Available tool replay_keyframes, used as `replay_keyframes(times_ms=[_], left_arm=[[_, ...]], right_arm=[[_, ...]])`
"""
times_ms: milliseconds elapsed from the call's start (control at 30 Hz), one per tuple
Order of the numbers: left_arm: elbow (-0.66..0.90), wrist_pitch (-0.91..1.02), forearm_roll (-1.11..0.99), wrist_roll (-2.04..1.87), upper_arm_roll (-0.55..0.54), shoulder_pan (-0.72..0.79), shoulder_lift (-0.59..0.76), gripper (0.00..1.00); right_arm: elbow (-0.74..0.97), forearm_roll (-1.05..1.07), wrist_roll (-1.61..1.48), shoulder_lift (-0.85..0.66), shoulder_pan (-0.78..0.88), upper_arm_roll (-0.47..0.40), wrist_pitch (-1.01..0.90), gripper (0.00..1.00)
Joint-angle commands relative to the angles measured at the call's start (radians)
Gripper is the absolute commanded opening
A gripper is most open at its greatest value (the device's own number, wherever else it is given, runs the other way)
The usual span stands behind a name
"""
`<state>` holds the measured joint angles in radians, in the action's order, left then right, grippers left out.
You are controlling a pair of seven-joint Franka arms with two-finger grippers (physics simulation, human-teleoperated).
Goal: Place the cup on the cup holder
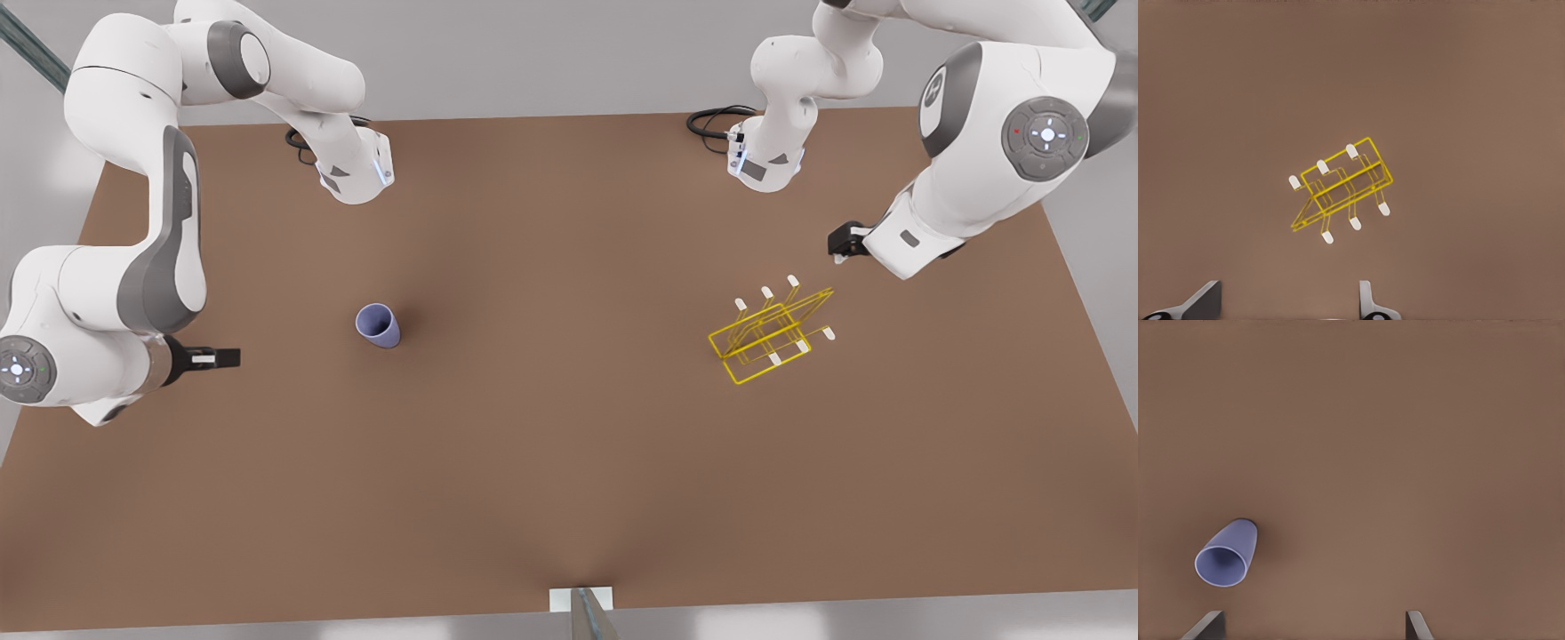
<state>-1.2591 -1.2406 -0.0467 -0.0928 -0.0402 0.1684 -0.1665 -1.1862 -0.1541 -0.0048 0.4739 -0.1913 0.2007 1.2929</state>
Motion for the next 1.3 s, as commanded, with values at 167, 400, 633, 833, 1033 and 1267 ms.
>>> replay_keyframes(times_ms=[167, 400, 633, 833, 1033, 1267], left_arm=[[-0.002, -0.033, -0.002, -0.004, -0.007, -0.003, 0.001, 1.0], [-0.002, -0.031, -0.004, -0.004, -0.007, -0.003, -0.001, 1.0], [-0.002, -0.03, -0.004, -0.002, -0.007, -0.003, -0.002, 1.0], [-0.002, -0.028, -0.004, -0.002, -0.007, -0.003, -0.002, 1.0], [-0.003, -0.03, -0.004, -0.004, -0.007, -0.003, -0.002, 1.0], [-0.002, -0.031, -0.004, -0.002, -0.007, -0.003, -0.007, 1.0]], right_arm=[[-0.029, -0.047, 0.052, 0.043, 0.159, 0.005, -0.061, 1.0], [-0.65, 0.128, 0.051, -0.144, 0.185, 0.008, 0.638, 1.0], [-0.889, 0.148, 0.052, -0.241, 0.168, 0.014, 0.919, 1.0], [-0.921, 0.174, 0.052, -0.27, 0.165, 0.035, 0.927, 1.0], [-1.073, 0.185, 0.289, -0.406, 0.164, 0.224, 0.974, 1.0], [-1.173, 0.191, 0.307, -0.443, 0.115, 0.233, 0.979, 1.0]])
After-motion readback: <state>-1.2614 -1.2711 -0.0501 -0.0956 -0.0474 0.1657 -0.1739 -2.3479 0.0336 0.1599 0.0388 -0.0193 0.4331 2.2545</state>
